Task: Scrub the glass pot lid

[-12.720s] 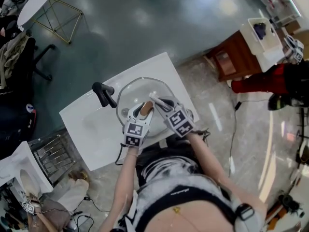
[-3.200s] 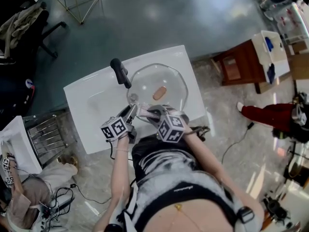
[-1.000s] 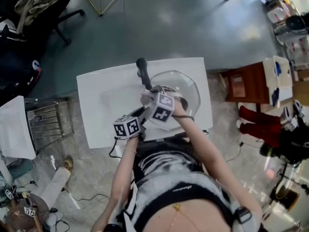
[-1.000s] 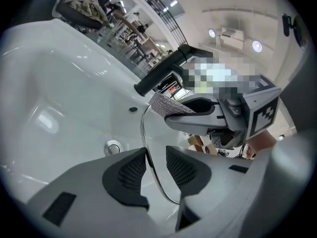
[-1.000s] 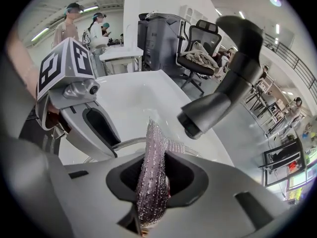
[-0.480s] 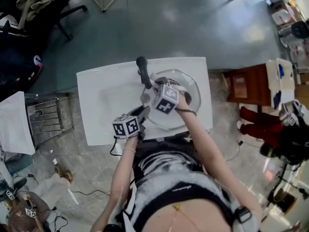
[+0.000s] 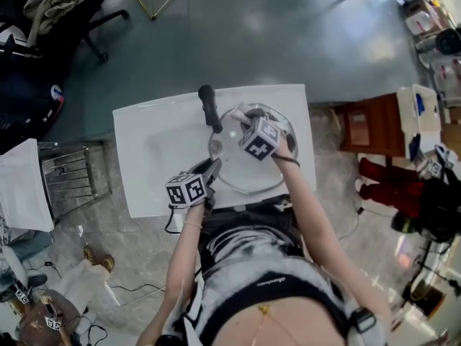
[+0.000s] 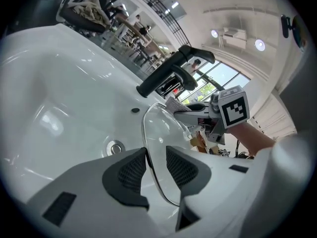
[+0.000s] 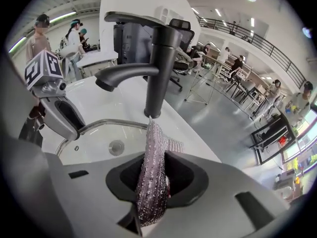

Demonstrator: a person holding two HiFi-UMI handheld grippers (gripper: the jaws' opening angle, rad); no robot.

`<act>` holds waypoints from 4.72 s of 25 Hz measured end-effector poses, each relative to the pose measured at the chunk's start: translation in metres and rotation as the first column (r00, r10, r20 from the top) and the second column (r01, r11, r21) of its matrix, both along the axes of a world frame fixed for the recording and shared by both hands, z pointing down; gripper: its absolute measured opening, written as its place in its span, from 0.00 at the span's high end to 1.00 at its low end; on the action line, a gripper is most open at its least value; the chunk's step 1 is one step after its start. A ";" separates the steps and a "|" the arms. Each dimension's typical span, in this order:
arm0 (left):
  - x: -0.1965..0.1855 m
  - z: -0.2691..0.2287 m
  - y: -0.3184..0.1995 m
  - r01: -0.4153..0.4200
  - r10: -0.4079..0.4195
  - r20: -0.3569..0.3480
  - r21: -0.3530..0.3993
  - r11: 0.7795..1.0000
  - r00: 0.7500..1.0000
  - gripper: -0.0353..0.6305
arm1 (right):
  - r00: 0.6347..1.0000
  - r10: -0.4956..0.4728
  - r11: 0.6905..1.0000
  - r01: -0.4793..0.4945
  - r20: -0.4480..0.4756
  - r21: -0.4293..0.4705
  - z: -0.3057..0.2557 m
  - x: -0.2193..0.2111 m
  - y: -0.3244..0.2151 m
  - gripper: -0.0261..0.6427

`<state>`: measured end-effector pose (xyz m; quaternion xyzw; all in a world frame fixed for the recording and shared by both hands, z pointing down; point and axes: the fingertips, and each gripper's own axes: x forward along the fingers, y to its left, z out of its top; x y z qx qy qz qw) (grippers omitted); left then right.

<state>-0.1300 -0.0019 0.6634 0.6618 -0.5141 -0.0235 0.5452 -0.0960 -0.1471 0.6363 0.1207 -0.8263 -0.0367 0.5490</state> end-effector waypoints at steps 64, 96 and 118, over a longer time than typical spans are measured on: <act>-0.004 -0.006 -0.003 0.022 -0.022 0.033 -0.002 1.000 0.999 0.75 | 0.972 0.233 0.973 -0.233 0.023 -0.008 -0.008 0.140 0.018 0.82; -0.001 -0.002 -0.002 -0.012 0.012 0.002 -0.001 1.000 1.000 0.75 | 0.994 0.052 0.988 -0.038 0.094 -0.148 -0.013 -0.003 0.016 0.82; -0.002 -0.006 -0.004 -0.019 0.019 0.002 0.012 1.000 1.000 0.75 | 0.975 -0.215 0.972 0.219 0.049 -0.086 -0.011 -0.040 0.106 0.82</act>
